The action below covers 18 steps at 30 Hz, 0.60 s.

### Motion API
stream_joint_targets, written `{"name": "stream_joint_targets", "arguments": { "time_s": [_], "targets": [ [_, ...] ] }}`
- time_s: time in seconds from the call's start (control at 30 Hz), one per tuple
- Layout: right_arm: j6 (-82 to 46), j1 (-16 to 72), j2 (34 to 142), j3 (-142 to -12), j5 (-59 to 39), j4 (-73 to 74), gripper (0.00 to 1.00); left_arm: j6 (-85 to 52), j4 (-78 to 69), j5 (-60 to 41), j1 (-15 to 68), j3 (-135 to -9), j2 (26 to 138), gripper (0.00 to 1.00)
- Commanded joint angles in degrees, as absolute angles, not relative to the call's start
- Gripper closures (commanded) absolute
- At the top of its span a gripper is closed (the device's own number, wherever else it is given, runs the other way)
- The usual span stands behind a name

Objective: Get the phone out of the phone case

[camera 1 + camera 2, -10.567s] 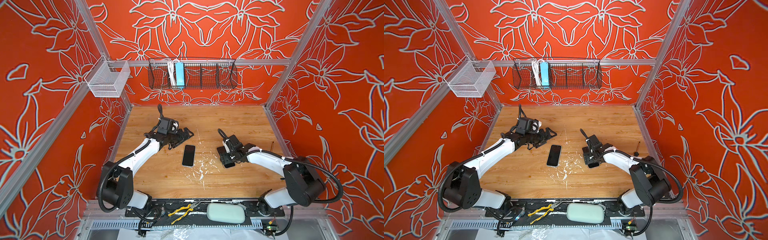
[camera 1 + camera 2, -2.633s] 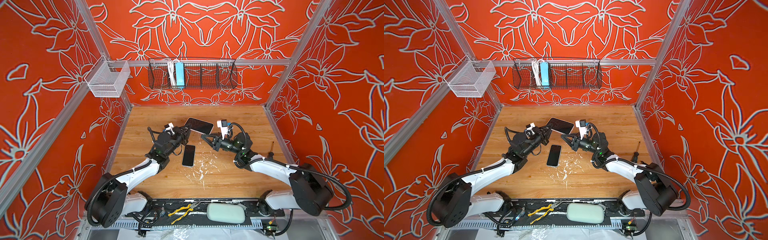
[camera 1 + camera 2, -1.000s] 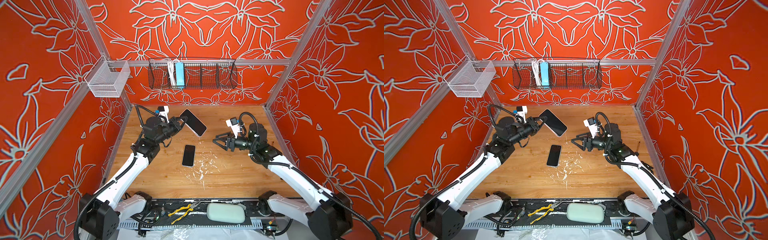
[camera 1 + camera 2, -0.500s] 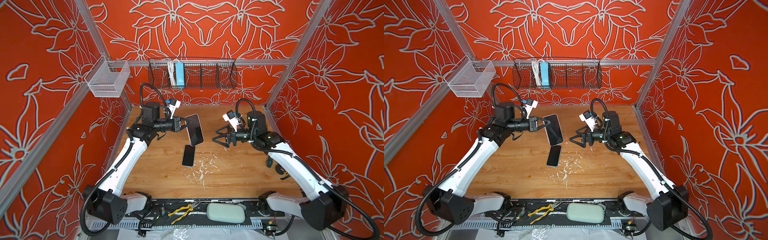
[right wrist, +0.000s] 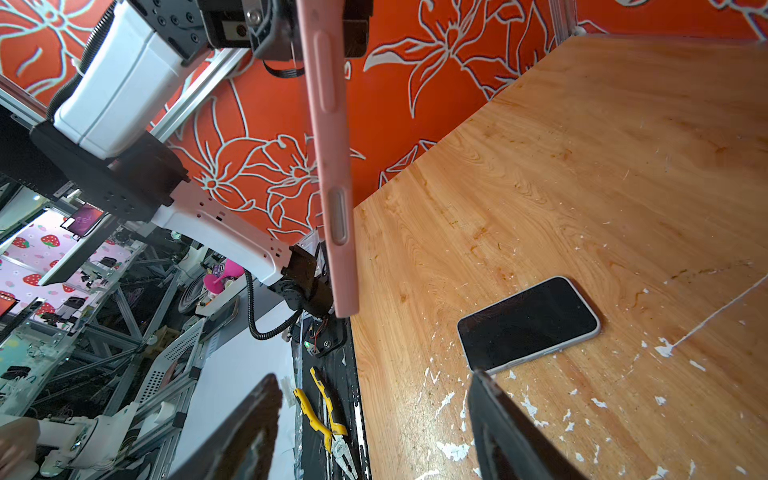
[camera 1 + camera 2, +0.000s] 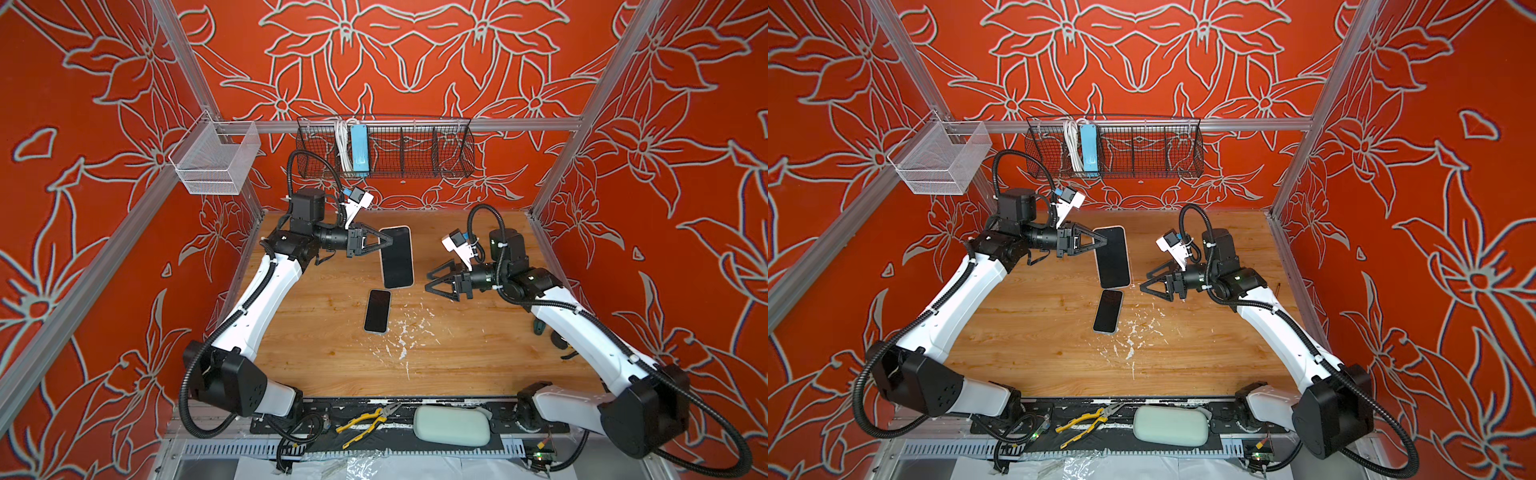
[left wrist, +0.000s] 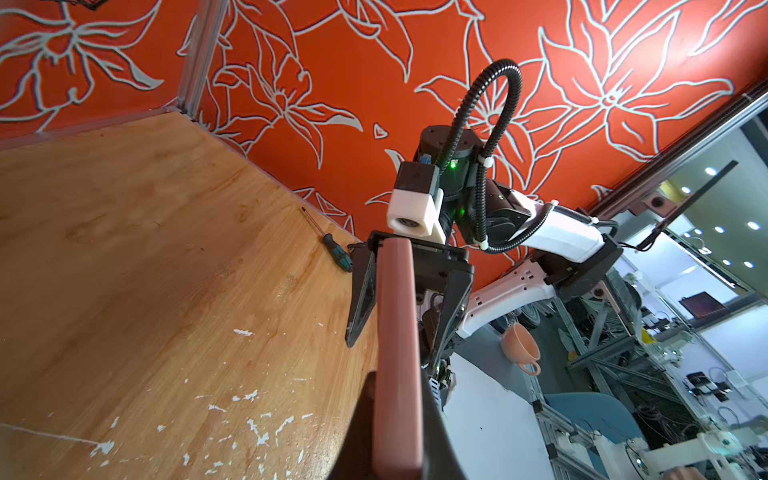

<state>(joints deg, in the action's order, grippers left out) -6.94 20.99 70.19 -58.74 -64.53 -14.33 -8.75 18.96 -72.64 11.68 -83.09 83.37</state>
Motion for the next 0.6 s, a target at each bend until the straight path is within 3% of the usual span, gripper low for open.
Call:
{"name": "stream_joint_targets", "arguments": {
  "time_s": [0.0,0.57],
  "targets": [
    [-8.3,21.4,68.9,-57.4,-65.8,-9.6,0.30,-13.5,9.4,-78.5,11.4,-82.9,83.9,1.00],
    [-12.7,25.3,71.8,-58.1,-66.9,-2.3,0.47,-18.2,3.1,-78.7,11.8,-81.9,85.8,1.00]
  ]
}}
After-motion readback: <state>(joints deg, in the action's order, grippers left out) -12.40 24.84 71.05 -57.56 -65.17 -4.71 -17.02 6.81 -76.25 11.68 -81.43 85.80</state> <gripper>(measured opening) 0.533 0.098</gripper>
